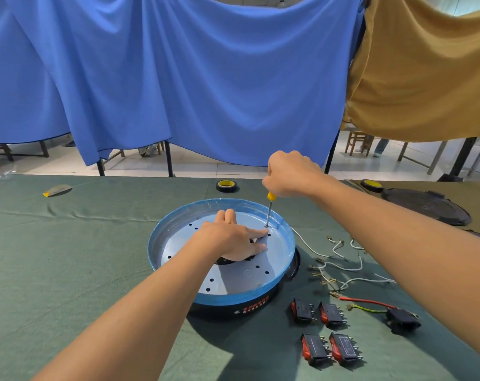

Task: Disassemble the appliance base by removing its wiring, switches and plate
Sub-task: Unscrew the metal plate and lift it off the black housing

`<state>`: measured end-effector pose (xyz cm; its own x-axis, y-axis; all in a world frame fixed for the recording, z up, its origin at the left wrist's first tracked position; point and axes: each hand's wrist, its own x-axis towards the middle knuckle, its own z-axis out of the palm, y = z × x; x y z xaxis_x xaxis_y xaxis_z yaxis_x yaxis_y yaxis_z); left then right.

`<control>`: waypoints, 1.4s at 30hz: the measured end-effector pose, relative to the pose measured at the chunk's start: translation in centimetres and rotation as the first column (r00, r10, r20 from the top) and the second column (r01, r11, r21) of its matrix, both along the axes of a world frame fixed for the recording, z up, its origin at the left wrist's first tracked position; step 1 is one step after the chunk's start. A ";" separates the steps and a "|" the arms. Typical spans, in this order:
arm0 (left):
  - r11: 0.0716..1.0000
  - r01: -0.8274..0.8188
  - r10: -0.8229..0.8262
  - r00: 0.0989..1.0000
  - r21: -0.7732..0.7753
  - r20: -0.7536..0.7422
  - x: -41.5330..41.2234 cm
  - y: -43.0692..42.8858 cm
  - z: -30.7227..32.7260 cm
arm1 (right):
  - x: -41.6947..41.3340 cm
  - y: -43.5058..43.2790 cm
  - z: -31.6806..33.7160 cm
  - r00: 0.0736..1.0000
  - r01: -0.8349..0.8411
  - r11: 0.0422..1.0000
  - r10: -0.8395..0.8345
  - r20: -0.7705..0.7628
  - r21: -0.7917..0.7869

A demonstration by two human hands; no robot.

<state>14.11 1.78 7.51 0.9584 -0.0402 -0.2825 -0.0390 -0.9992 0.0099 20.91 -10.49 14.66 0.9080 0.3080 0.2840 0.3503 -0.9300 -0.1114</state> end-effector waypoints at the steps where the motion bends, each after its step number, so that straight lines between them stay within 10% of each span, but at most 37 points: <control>1: 1.000 0.000 0.000 1.000 -0.001 0.000 0.0 0.0 0.0 | 0.0 0.0 0.1 1.000 -0.001 1.000 0.001 -0.013 0.006; 42: 1.000 0.003 -0.003 1.000 -0.006 0.010 0.0 0.0 -0.3 | 0.3 -0.3 0.2 0.996 -0.028 0.999 0.030 -0.081 0.026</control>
